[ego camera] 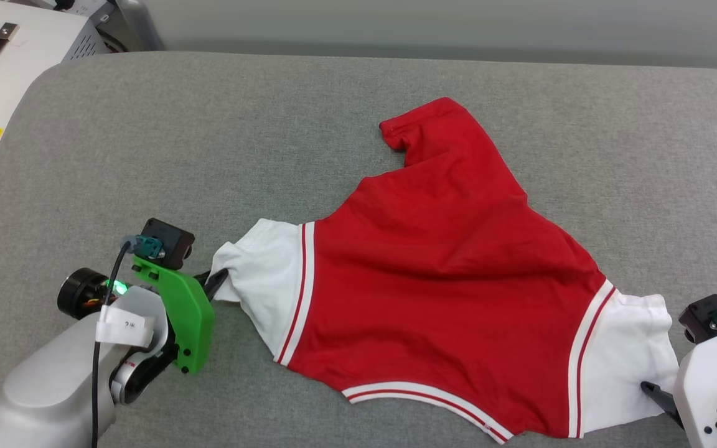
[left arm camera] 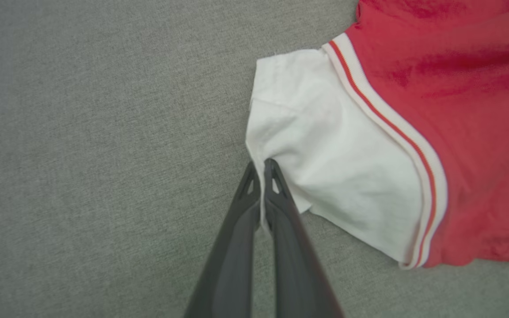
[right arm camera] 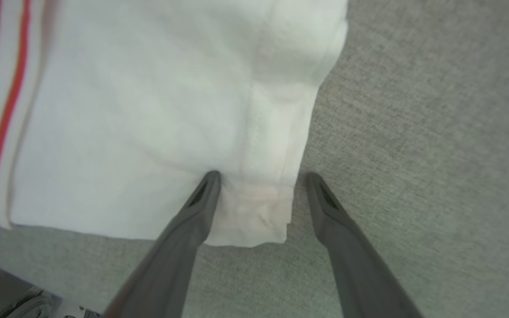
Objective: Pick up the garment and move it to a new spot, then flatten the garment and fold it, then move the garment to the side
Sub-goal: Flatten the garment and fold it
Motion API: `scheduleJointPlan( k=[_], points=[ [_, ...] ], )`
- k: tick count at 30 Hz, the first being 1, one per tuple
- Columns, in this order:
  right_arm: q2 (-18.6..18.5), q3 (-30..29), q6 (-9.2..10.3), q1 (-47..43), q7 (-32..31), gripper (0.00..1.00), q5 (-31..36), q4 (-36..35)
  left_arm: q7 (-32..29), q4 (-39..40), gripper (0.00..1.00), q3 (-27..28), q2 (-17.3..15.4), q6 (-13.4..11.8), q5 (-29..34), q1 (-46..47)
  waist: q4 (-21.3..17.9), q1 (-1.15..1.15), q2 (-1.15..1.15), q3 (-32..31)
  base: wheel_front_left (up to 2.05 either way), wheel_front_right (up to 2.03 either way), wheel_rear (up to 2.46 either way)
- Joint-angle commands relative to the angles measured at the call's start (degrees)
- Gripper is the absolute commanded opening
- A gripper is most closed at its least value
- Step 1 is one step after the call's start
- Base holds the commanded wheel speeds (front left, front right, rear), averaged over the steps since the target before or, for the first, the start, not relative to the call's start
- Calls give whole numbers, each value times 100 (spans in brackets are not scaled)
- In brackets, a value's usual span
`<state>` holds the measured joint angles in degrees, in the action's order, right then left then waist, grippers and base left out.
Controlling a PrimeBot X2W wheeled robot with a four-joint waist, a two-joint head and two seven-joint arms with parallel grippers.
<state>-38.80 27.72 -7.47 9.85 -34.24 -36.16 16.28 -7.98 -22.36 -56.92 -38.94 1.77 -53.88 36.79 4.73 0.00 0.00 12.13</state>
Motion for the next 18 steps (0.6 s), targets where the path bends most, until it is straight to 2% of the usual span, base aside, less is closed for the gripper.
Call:
scheduleJointPlan(
  k=[1,2,3,11,18],
  points=[
    [352,361,-2,-113,88,60,-126,295,64,-9,0,11,24,1,27,17,-25,0,0,-52,0,0,0],
    [334,413,-2,-65,217,13,-181,314,80,-7,0,10,16,1,11,-20,-45,0,0,-91,0,0,0],
    [309,452,-2,-34,320,0,-213,323,97,1,0,12,9,3,-6,-52,-58,0,0,-122,0,0,0],
    [-38,356,-2,110,1161,0,-378,-7,365,354,0,83,-156,-76,-113,-379,-178,0,0,-546,0,0,0],
    [-148,-548,-2,-43,1524,0,-723,-925,547,1339,0,262,-362,-300,-202,-523,-204,0,0,-871,0,0,0]
  ],
)
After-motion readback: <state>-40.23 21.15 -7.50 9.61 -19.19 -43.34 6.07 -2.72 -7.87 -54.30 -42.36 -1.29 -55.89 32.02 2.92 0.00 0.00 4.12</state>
